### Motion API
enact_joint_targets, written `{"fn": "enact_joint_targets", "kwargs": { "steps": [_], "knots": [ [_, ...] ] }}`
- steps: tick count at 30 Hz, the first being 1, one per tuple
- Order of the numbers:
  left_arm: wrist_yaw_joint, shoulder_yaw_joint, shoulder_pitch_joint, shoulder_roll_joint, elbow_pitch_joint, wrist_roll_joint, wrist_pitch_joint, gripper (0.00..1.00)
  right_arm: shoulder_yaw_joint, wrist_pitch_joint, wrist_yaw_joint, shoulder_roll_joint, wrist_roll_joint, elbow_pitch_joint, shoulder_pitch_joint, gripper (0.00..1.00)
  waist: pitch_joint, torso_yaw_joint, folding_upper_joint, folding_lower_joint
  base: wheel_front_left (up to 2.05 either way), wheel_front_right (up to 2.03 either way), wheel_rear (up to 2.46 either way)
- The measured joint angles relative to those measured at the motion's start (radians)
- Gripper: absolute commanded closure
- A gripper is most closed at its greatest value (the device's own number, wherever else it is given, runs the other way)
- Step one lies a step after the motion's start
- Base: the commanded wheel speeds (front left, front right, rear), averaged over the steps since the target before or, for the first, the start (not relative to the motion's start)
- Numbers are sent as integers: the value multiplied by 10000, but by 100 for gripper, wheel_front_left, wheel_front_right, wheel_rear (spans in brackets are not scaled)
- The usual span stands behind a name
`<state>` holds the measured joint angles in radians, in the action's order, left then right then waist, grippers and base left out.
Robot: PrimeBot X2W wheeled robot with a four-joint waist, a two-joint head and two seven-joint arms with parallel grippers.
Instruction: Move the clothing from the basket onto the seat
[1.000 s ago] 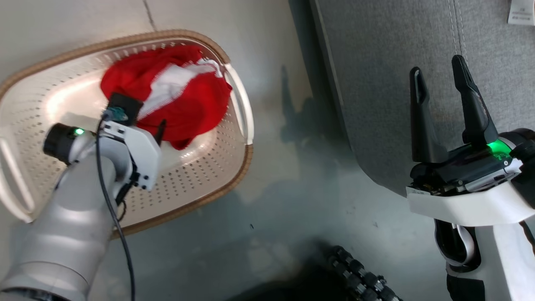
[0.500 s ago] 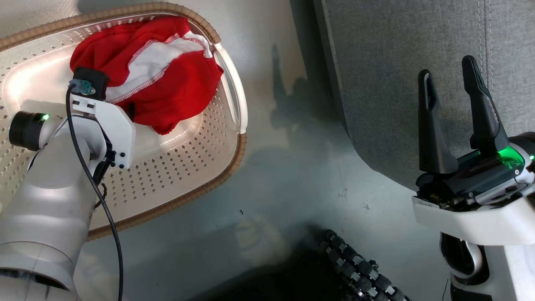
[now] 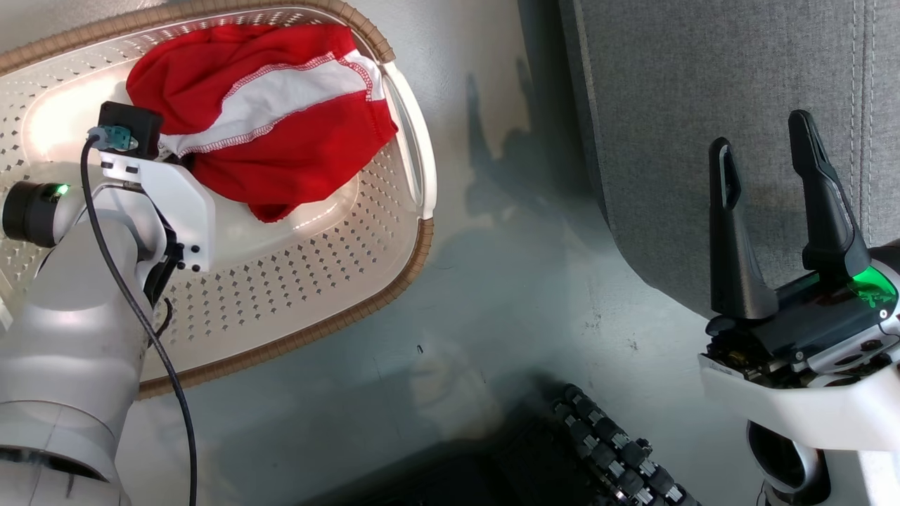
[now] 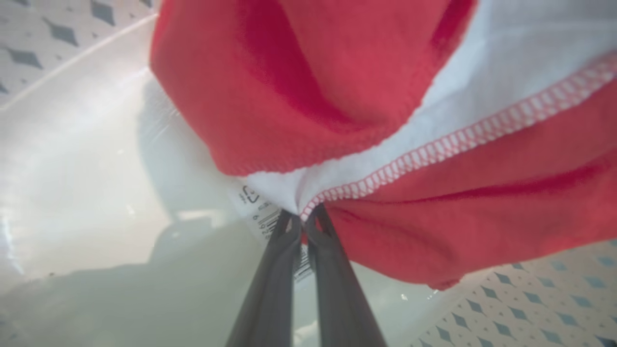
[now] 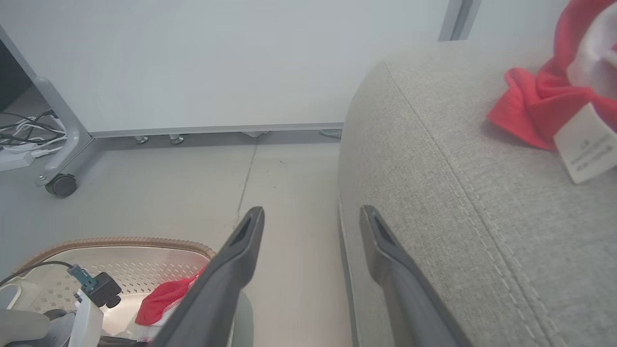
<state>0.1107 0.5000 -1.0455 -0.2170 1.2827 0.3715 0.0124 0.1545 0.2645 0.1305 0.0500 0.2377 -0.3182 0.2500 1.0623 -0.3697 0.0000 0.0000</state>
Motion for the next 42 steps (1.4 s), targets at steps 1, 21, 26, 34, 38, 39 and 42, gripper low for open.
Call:
{"fn": "enact_joint_targets", "kwargs": {
  "steps": [1, 21, 26, 34, 38, 39, 42],
  "knots": [
    [25, 13, -28, -12, 6, 0, 102, 100, -6, 0, 0, 0, 0, 4, 3, 0, -9, 2, 0, -1, 0, 0, 0],
    [96, 155, 1418, 221, -2642, -33, 2466, 100, -15, -2, 0, -13, -535, 1064, 519, 0, -1960, 683, 0, 0, 0, 0, 0],
    [-61, -102, 2556, 130, -4796, -196, 2476, 100, -167, -107, 0, -13, -715, 1323, 360, 0, -2872, 1130, 0, 0, 0, 0, 0],
    [-188, -627, 4305, -92, -7988, -270, 2477, 100, -332, -596, 0, -15, -899, 1645, 52, 0, -4447, 1913, 0, -1, 0, 0, 0],
    [-336, -895, 4929, -140, -9083, -259, 2476, 100, -426, -744, 0, -13, -968, 1854, -103, 0, -5118, 2229, 0, -1, 0, 0, 0],
    [-378, -961, 5079, -130, -9336, -228, 2477, 100, -439, -800, 0, -15, -970, 1910, -156, 0, -5284, 2301, 1, -1, 0, 0, 0],
    [-483, -1147, 5461, -130, -10025, -157, 2476, 100, -474, -899, 0, -13, -965, 2046, -310, 0, -5788, 2509, 0, 0, 0, 0, 0]
  ]
}}
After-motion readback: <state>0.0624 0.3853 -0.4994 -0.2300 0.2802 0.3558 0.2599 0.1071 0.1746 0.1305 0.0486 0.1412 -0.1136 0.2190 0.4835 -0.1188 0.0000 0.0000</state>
